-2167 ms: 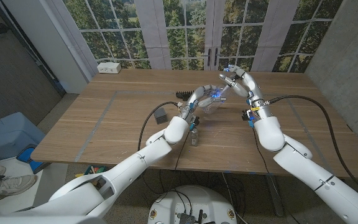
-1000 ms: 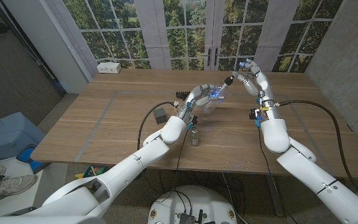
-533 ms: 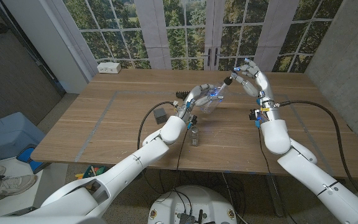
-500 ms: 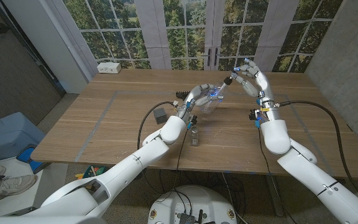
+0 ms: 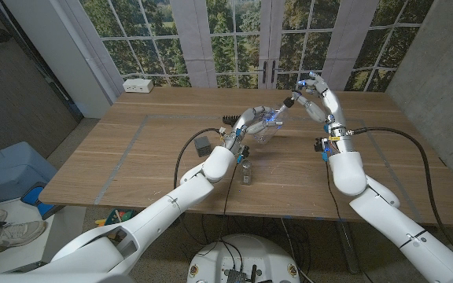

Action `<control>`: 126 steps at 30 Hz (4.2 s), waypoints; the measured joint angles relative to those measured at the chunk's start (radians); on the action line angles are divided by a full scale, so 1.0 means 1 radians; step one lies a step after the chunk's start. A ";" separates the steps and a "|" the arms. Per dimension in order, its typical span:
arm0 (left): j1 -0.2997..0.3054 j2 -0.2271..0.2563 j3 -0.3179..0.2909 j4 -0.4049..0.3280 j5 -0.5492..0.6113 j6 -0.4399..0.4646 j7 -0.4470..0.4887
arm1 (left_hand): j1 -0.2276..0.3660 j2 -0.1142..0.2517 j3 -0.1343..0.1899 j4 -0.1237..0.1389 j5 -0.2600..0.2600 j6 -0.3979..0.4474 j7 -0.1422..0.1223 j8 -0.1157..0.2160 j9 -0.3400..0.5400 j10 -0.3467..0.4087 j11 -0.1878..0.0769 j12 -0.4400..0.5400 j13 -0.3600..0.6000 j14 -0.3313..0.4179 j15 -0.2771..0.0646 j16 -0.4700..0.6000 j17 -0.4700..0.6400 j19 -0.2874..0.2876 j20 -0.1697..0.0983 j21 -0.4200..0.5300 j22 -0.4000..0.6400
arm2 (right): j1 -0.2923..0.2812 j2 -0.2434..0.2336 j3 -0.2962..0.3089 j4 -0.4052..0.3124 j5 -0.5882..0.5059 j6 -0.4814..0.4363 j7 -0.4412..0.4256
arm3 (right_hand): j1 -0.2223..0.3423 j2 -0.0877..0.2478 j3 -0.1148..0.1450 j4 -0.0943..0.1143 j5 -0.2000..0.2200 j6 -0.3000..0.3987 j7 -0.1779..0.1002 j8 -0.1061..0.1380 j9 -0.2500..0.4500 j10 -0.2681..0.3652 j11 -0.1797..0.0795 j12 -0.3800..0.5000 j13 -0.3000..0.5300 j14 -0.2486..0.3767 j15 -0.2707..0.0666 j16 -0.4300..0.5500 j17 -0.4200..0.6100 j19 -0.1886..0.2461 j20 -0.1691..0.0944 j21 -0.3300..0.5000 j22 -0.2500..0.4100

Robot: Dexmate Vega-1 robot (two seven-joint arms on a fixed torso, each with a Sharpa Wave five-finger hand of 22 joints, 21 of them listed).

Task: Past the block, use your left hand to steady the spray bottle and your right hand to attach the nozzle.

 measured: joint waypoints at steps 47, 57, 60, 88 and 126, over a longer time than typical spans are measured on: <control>-0.005 -0.001 0.010 -0.003 0.012 0.004 -0.001 | 0.000 0.000 -0.002 0.002 0.000 0.000 0.000 0.000 0.000 0.000 0.000 -0.001 0.006 -0.001 -0.001 -0.005 0.000 -0.005 0.005 0.015 -0.005 | 0.002 0.009 -0.011 -0.002 -0.053 -0.049 0.016 | -0.035 -0.013 -0.044 0.011 0.015 0.056 -0.001 0.171 0.106 0.093 -0.004 0.015 0.044 0.030 0.002 0.031 0.012 0.005 0.002 0.023 0.002; 0.004 0.004 0.008 -0.019 0.017 0.011 0.005 | 0.000 0.000 -0.002 0.002 0.004 -0.001 -0.001 0.000 0.000 0.000 0.000 -0.005 0.002 -0.001 -0.001 -0.005 -0.005 -0.011 0.000 0.023 -0.005 | 0.002 -0.005 -0.006 -0.013 -0.021 -0.089 0.033 | -0.055 -0.011 -0.054 0.020 0.015 0.037 0.008 0.145 0.078 0.082 0.007 0.015 0.043 0.023 -0.001 0.028 0.011 -0.002 0.010 0.023 0.002; 0.006 0.004 0.008 -0.022 0.020 0.012 0.008 | 0.000 0.000 -0.002 0.002 0.004 -0.005 -0.005 0.000 0.000 0.000 0.000 -0.006 -0.001 -0.001 -0.001 -0.005 -0.005 -0.011 0.000 0.023 -0.005 | 0.002 -0.009 -0.005 -0.016 -0.014 -0.098 0.035 | -0.063 -0.013 -0.054 0.020 0.015 0.037 0.008 0.138 0.073 0.082 0.007 0.015 0.043 0.023 -0.001 0.028 0.011 -0.002 0.010 0.023 0.002; 0.013 -0.004 0.003 -0.019 0.028 -0.005 0.032 | 0.000 0.000 -0.013 0.013 0.027 -0.009 -0.009 0.000 0.002 0.000 0.000 -0.011 0.006 0.000 0.000 -0.005 -0.010 -0.012 0.002 0.031 -0.010 | -0.004 -0.034 0.013 -0.049 0.078 -0.179 0.054 | -0.185 -0.006 -0.075 0.042 0.040 0.053 0.057 0.052 -0.010 0.034 0.045 0.011 0.039 -0.001 0.050 0.011 0.008 -0.007 0.061 0.023 0.002; -0.003 -0.010 0.001 0.006 0.025 -0.005 0.028 | 0.000 0.000 -0.015 0.015 0.048 -0.009 -0.009 0.000 0.002 0.002 0.002 -0.020 0.005 0.004 0.000 -0.012 -0.009 -0.012 0.002 0.031 -0.009 | 0.012 -0.009 0.019 0.086 0.139 0.145 0.105 | -0.076 -0.039 0.120 -0.031 0.223 0.281 0.049 0.154 0.026 0.162 0.023 0.026 0.055 0.078 0.000 -0.027 -0.050 0.009 0.034 0.020 -0.007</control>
